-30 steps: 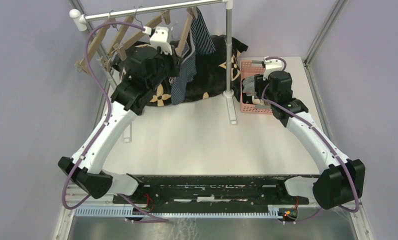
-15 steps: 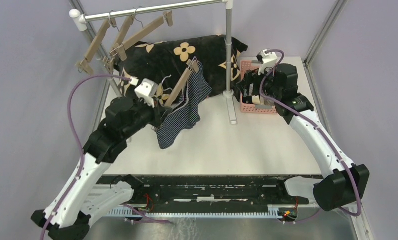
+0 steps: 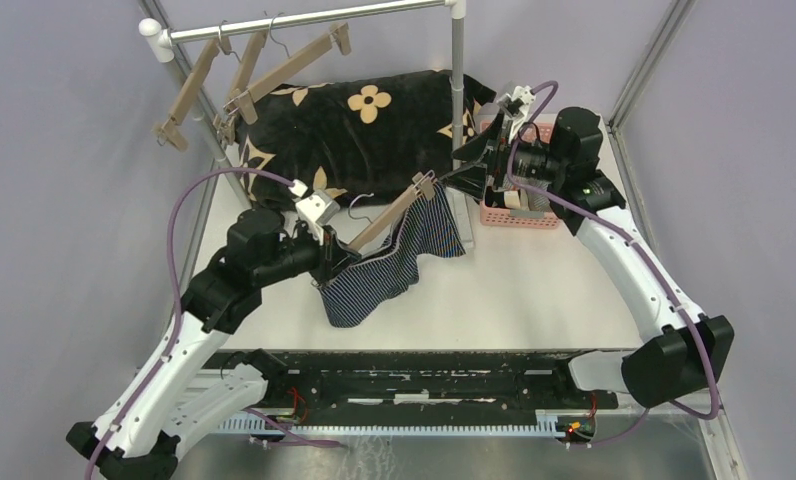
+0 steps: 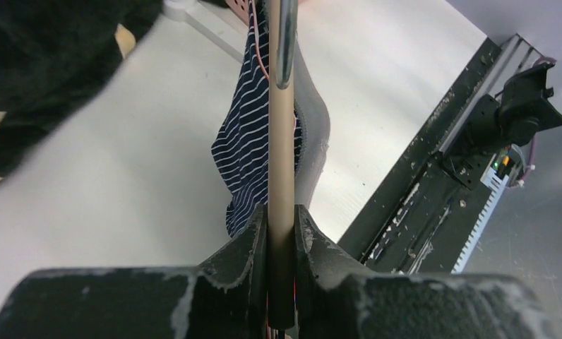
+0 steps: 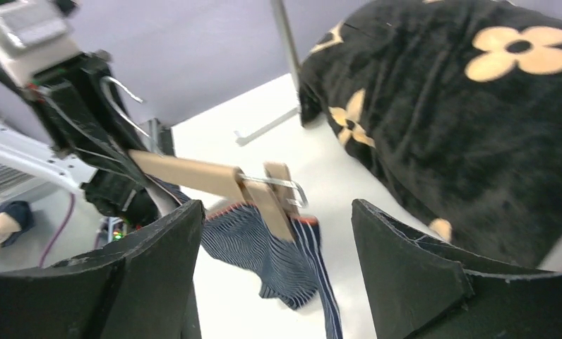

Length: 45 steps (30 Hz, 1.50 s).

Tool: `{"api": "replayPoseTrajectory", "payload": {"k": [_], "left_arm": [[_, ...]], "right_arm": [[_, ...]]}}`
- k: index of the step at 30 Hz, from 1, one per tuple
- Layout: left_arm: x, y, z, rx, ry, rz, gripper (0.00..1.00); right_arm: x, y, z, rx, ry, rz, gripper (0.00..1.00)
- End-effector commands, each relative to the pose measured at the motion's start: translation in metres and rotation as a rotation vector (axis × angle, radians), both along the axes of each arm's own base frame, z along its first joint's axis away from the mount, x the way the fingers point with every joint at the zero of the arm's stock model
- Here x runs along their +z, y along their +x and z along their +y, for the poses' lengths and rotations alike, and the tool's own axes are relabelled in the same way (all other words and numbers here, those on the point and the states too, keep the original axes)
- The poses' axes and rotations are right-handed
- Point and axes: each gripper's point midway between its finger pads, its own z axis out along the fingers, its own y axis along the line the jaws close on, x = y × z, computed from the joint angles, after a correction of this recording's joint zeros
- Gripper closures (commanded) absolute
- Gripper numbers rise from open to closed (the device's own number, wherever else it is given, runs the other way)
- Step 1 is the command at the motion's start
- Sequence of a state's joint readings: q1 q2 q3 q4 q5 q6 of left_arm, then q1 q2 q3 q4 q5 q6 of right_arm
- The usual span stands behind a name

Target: Remove the underwear clipped to the hanger

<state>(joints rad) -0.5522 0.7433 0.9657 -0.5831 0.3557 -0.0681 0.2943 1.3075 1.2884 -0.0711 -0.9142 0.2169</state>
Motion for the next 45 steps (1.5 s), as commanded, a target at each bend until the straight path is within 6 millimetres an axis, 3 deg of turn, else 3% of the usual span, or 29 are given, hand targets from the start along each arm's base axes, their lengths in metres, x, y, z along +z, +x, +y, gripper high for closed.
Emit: {"api": "replayPoseTrajectory", "payload": {"k": [1,8,14,30,32,33,35,36,37,38,40,41,43,45], "left_arm": [[0.029,-0.009,-0.016,-0.137,-0.049,-0.109,0.97],[0.045,-0.017,-0.018,-0.171,-0.098,-0.154,0.97],[0.053,-0.020,-0.020,-0.179,-0.131,-0.163,0.97],[0.062,-0.013,-0.022,-0.150,-0.169,-0.186,0.97],[0.062,-0.013,-0.022,-0.150,-0.171,-0.187,0.97],[0.062,-0.013,-0.022,-0.150,-0.171,-0.187,0.97],[0.061,-0.012,-0.023,-0.150,-0.172,-0.185,0.97],[0.061,-0.012,-0.023,-0.151,-0.171,-0.184,0.97],[0.059,-0.012,-0.023,-0.152,-0.170,-0.180,0.97],[0.058,-0.012,-0.023,-0.152,-0.169,-0.178,0.97],[0.057,-0.012,-0.023,-0.154,-0.165,-0.173,0.97],[0.056,-0.012,-0.023,-0.153,-0.163,-0.172,0.97],[0.057,-0.013,-0.023,-0.156,-0.161,-0.175,0.97],[0.057,-0.013,-0.022,-0.157,-0.161,-0.176,0.97]], "right_arm": [[0.036,-0.026,0.014,0.205,0.106,-0.067,0.15],[0.040,-0.025,0.021,0.278,0.155,-0.039,0.14],[0.030,-0.020,0.024,0.292,0.164,-0.001,0.14],[0.030,-0.048,0.040,0.375,0.170,0.002,0.17],[0.030,-0.048,0.042,0.379,0.171,0.000,0.23],[0.031,-0.048,0.042,0.383,0.170,0.001,0.33],[0.030,-0.049,0.044,0.402,0.167,0.010,0.64],[0.030,-0.048,0.046,0.404,0.168,0.017,0.84],[0.030,-0.047,0.046,0.401,0.169,0.022,0.96],[0.030,-0.046,0.047,0.398,0.169,0.023,0.99],[0.030,-0.043,0.047,0.388,0.172,0.022,0.99],[0.030,-0.042,0.047,0.383,0.172,0.022,0.89],[0.031,-0.041,0.048,0.371,0.176,0.018,0.50],[0.031,-0.041,0.047,0.357,0.177,0.007,0.35]]}}
